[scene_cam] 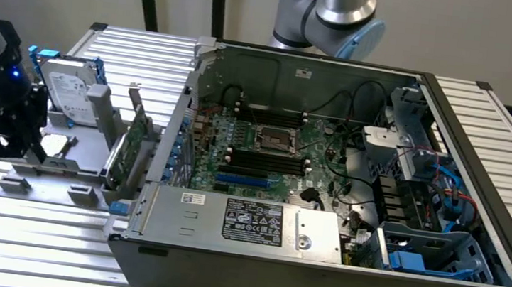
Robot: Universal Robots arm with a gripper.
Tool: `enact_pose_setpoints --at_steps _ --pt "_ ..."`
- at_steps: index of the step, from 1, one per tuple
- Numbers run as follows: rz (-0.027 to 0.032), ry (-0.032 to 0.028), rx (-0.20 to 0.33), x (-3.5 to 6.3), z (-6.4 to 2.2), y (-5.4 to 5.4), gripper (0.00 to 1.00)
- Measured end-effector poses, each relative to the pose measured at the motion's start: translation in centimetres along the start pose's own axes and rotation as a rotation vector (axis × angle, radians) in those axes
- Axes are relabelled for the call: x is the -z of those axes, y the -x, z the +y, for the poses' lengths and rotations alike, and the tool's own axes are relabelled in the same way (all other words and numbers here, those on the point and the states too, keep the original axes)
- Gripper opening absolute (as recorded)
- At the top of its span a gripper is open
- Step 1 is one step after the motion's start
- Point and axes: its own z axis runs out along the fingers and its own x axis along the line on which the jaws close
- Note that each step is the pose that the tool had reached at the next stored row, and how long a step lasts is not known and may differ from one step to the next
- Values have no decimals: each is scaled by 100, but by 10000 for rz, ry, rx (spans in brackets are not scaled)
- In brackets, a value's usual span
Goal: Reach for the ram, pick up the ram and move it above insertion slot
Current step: 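Pick up the ram and move it above insertion slot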
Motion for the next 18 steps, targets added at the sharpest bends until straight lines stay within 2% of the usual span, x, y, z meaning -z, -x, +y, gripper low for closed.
enact_pose_setpoints --at_steps 3,10,18 --pt "-9 -1 1 139 -94 1 13" --pt "-50 0 1 456 -390 0 13" --pt "-63 0 -1 821 -739 0 13"
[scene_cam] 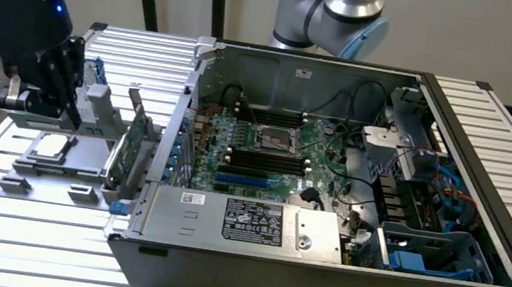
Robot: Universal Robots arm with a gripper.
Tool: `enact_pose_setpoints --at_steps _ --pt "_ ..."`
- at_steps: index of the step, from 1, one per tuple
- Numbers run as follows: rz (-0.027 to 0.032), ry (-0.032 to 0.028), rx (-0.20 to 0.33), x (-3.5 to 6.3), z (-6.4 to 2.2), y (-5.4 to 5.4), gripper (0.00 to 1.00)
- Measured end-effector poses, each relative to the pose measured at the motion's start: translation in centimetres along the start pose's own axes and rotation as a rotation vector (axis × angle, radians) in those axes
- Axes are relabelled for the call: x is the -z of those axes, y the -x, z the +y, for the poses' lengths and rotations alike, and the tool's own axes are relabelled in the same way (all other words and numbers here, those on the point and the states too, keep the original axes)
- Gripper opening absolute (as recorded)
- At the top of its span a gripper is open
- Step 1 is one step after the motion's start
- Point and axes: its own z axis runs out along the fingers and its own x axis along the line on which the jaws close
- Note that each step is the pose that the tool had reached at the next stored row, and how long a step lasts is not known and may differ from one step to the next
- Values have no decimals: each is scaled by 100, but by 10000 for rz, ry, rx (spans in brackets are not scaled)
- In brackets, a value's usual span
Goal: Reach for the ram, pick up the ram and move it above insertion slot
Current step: 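Pick up the ram and move it above insertion slot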
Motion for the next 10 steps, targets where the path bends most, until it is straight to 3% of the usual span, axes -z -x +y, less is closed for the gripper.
enact_pose_setpoints --at_steps 10 --pt "-2 -1 2 429 -451 10 13"
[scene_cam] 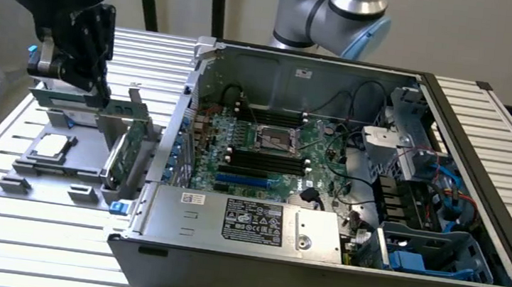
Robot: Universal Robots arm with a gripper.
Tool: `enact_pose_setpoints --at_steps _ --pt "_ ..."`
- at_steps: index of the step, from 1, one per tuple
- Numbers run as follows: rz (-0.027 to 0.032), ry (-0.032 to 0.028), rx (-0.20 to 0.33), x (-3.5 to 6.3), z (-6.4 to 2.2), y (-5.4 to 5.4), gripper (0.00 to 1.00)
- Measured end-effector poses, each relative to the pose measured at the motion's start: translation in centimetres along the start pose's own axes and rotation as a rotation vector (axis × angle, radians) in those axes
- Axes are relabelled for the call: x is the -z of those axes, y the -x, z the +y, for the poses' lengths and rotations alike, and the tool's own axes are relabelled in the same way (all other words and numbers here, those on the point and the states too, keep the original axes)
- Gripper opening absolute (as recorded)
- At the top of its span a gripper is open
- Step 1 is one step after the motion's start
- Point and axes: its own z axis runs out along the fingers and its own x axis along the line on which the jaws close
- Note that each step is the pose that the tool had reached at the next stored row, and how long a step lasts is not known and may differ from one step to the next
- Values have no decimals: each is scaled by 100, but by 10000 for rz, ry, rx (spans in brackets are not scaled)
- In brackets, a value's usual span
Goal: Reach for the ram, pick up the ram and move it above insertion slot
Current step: 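Pick up the ram and move it above insertion slot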
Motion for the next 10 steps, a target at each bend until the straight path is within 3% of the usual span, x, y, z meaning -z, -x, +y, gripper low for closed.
enact_pose_setpoints --at_steps 10 --pt "-45 0 0 45 -453 16 13"
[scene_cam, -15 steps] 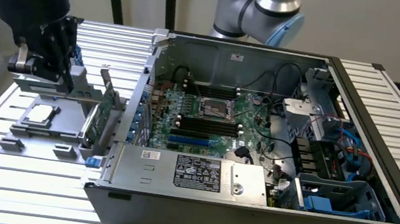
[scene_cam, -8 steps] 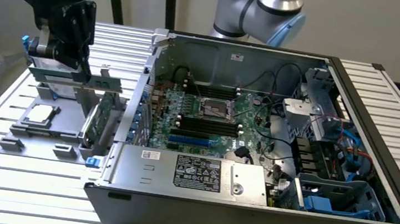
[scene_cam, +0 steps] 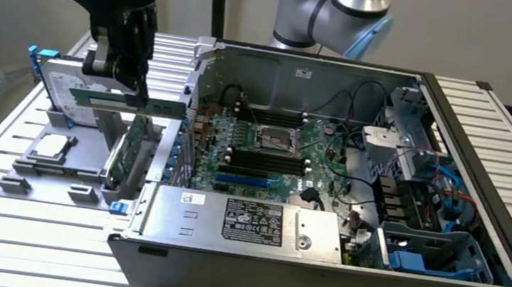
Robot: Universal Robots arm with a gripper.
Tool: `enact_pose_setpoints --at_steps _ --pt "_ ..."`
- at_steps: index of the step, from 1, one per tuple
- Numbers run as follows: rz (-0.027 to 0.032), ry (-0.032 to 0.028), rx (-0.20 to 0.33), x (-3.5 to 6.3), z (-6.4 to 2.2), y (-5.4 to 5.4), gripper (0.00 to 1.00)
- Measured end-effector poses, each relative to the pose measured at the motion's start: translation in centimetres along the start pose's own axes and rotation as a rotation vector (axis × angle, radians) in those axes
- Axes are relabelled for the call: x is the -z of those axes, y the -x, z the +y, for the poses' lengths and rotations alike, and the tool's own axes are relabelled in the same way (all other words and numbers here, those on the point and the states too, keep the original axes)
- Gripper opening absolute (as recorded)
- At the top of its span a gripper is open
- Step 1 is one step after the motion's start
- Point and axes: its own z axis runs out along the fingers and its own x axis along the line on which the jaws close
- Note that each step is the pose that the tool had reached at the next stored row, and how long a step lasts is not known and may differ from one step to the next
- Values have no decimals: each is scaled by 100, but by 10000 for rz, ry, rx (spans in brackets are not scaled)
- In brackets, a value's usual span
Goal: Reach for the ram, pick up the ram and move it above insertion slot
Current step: 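Pick up the ram and move it above insertion slot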
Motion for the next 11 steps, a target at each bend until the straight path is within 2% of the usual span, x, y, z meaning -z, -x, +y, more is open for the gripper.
enact_pose_setpoints --at_steps 11 --pt "-44 1 -1 -1 -497 19 13"
